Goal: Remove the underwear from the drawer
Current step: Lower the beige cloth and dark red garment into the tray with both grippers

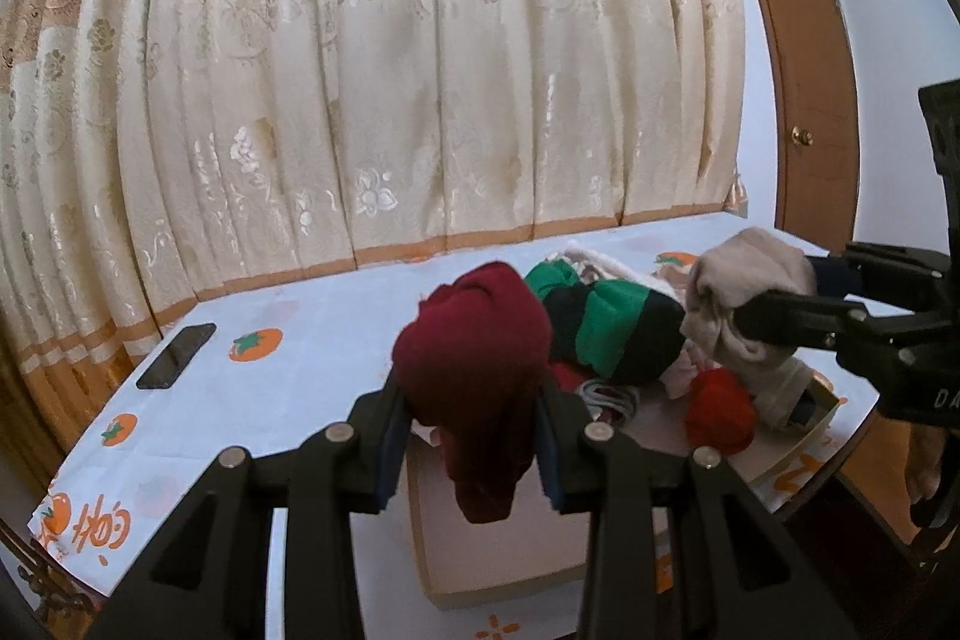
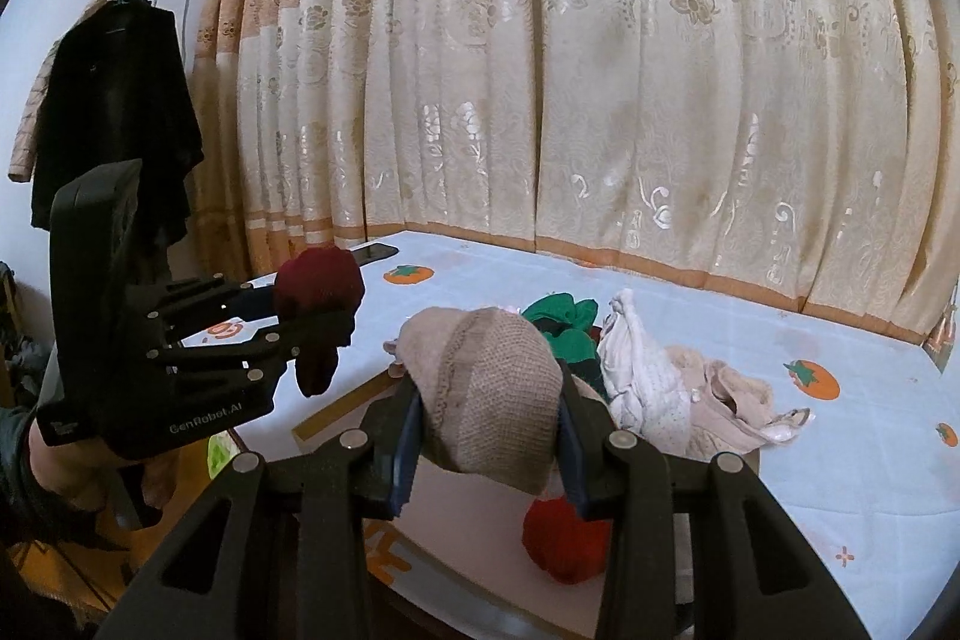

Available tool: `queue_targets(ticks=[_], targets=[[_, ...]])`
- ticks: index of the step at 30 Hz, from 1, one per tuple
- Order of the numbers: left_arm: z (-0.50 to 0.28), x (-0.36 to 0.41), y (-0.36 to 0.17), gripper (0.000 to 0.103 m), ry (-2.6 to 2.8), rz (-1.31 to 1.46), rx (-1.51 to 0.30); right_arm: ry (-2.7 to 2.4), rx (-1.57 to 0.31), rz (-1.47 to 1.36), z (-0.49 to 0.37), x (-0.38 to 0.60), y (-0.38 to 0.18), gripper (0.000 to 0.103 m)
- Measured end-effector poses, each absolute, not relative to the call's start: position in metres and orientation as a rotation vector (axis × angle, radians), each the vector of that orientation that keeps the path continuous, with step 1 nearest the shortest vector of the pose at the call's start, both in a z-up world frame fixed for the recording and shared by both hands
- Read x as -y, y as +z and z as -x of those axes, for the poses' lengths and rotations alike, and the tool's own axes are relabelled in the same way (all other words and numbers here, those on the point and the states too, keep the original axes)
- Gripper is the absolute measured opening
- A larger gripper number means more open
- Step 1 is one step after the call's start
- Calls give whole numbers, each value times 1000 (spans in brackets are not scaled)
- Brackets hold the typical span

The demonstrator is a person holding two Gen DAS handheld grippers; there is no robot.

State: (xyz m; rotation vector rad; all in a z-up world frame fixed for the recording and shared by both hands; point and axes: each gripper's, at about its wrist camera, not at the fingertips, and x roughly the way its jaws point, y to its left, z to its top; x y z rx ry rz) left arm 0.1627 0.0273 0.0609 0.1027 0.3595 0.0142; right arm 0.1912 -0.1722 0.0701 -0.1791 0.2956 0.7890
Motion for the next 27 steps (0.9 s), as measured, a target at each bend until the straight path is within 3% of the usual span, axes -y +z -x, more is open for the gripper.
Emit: queue_targets(ticks=[27], targets=[[-205, -25, 46, 35, -38, -127, -556, 789, -429, 205, -227, 145, 64, 41]])
